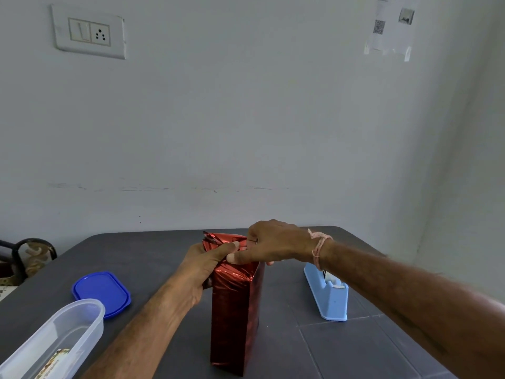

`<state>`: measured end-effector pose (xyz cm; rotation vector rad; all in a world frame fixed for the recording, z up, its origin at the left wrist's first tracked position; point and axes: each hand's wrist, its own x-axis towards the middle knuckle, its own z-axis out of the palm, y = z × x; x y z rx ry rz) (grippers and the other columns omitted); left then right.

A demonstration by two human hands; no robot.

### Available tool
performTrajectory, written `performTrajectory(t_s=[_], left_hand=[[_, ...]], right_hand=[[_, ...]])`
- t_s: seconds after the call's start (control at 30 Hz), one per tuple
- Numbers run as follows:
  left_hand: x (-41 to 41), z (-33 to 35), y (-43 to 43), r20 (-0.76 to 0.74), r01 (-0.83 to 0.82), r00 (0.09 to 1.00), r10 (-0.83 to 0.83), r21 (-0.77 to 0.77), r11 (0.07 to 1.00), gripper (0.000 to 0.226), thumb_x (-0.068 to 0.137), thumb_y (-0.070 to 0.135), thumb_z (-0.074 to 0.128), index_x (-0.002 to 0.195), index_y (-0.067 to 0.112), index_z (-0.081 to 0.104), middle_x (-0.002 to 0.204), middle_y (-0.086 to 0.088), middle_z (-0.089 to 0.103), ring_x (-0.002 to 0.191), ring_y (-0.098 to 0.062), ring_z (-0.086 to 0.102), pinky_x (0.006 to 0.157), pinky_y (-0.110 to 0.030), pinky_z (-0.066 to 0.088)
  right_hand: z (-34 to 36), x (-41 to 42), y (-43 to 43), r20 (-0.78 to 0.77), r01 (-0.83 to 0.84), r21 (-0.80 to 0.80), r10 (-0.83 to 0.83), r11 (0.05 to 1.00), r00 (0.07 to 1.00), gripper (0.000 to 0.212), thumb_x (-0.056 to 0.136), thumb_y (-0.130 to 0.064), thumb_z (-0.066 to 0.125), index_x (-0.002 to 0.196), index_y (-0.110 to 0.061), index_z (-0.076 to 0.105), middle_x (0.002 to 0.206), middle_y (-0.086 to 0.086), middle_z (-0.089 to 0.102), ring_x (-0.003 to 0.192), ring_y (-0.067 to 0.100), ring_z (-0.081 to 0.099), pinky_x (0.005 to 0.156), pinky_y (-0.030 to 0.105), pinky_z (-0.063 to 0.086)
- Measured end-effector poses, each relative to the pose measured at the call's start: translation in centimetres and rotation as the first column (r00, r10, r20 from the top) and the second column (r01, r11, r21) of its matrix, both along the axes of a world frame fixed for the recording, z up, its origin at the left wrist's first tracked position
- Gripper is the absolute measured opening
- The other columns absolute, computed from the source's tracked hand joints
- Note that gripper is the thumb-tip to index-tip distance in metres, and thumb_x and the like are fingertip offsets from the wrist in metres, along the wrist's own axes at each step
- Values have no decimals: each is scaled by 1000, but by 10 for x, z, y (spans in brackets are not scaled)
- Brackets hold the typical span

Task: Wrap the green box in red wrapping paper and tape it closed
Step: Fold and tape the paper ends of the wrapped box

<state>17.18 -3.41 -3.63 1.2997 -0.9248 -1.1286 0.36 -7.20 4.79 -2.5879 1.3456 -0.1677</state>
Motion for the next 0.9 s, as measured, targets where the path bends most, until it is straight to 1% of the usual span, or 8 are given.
performTrajectory(t_s=[0.13, 0.23, 0.37, 0.47, 0.53, 0.67, 0.8, 0.9], left_hand=[[2, 1, -2, 41, -3, 999, 3, 7, 1000, 44, 79, 37, 85, 109, 7, 75, 92, -13, 80, 80, -28, 77, 68, -34, 61], [4, 4, -1, 88, 31, 996, -30, -6, 1000, 46, 77, 38, 87, 108, 7, 75, 90, -12, 80, 75, -24, 75, 64, -31, 58], [11, 13, 1, 145, 172, 974, -174, 30, 985, 64, 61, 42, 97, 112, 10, 75, 101, -14, 79, 98, -34, 76, 96, -46, 57], [19, 28, -3, 287, 273, 917, -278, 59, 960, 72, 55, 48, 98, 113, 12, 76, 105, -11, 79, 103, -31, 75, 103, -48, 55], [22, 40, -5, 379, 327, 862, -337, 91, 941, 62, 63, 47, 96, 112, 14, 76, 105, -8, 80, 102, -26, 76, 102, -43, 56], [21, 60, -9, 485, 408, 753, -444, 184, 894, 40, 77, 39, 87, 107, 14, 78, 108, -7, 79, 107, -25, 74, 104, -38, 54], [14, 61, -8, 517, 428, 723, -458, 185, 885, 39, 80, 39, 86, 110, 17, 78, 109, -5, 79, 107, -22, 74, 105, -37, 53], [10, 59, -4, 500, 417, 747, -438, 162, 895, 40, 80, 38, 86, 113, 17, 78, 109, -6, 79, 106, -21, 75, 105, -36, 53]], right_hand=[[-5, -3, 2, 78, 2, -26, 0, 1000, 997, 61, 77, -74, 67, 95, -15, 66, 81, -5, 66, 76, 13, 61, 71, 32, 49], [-14, -16, -7, 376, -9, 65, -16, 998, 927, 60, 72, -74, 71, 109, -28, 61, 105, -6, 64, 96, 11, 61, 82, 33, 53], [-43, -37, -14, 669, -94, 337, -168, 937, 724, 68, 85, -62, 70, 140, -26, 51, 140, -7, 57, 128, 9, 55, 112, 38, 45], [-66, -45, -1, 732, -277, 538, -278, 796, 622, 51, 92, -54, 65, 134, -25, 62, 131, -1, 69, 122, 17, 65, 108, 46, 50], [-76, -47, 15, 773, -272, 515, -304, 813, 557, 46, 91, -54, 65, 127, -24, 66, 124, -1, 72, 117, 17, 68, 105, 45, 53], [-84, -46, 41, 832, -266, 441, -279, 857, 480, 50, 84, -55, 74, 124, -27, 64, 115, -6, 75, 105, 7, 71, 84, 23, 56], [-72, -46, 37, 839, -237, 417, -272, 877, 471, 49, 86, -68, 66, 121, -34, 68, 118, -11, 74, 113, 7, 68, 100, 37, 51], [-52, -40, 24, 856, -233, 389, -256, 891, 450, 41, 89, -54, 69, 117, -24, 72, 110, -3, 77, 103, 12, 73, 87, 30, 56]])
